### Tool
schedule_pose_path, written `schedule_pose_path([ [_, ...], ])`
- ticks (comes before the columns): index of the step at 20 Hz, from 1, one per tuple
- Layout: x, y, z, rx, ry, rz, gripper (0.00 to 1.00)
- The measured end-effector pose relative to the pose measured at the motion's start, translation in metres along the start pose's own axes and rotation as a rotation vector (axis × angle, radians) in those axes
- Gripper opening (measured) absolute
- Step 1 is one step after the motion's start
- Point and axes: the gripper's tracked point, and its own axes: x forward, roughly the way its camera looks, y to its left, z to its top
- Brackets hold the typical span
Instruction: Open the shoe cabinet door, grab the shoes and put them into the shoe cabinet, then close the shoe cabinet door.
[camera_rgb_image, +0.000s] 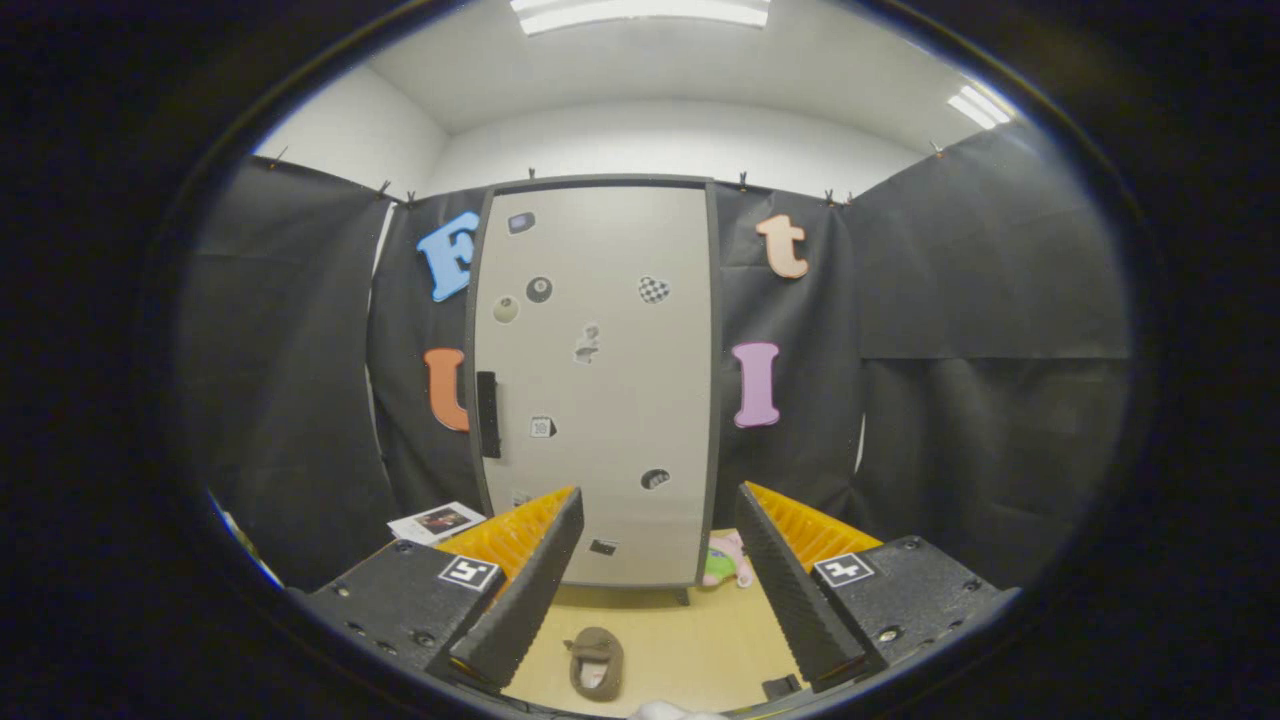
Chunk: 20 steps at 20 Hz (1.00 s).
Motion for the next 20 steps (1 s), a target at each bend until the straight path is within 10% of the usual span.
schedule_pose_path([
  [11,0.146,0.138,0.011,0.065,0.04,0.222,0.99],
  [20,0.258,0.209,-0.013,0.096,0.107,0.238,0.92],
])
